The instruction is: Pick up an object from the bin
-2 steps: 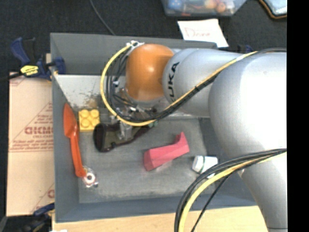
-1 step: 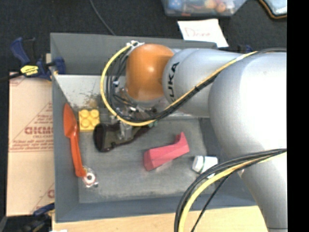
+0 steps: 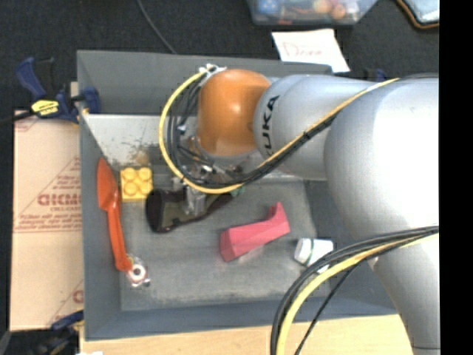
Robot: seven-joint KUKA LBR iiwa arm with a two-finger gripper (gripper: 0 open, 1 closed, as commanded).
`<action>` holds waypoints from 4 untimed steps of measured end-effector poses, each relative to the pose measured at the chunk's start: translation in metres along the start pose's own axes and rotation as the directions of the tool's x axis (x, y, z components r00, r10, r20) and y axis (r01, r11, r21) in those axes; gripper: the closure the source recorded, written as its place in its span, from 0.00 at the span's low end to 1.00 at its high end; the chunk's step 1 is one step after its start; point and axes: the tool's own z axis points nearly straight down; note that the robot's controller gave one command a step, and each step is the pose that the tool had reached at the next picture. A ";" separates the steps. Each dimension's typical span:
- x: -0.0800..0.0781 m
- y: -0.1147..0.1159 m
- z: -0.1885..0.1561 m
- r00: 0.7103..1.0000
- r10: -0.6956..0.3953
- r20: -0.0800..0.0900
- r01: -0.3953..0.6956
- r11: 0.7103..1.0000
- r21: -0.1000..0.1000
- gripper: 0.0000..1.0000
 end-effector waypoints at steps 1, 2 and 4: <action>0.004 -0.008 0.000 1.000 -0.019 -0.003 0.019 1.000 0.000 1.00; 0.007 -0.010 0.000 1.000 0.018 0.001 -0.018 1.000 -0.004 1.00; 0.003 -0.012 -0.004 1.000 0.003 0.006 -0.003 1.000 -0.002 1.00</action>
Offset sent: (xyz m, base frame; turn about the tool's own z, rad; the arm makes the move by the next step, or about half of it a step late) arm -0.0029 -0.0136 -0.0027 0.0211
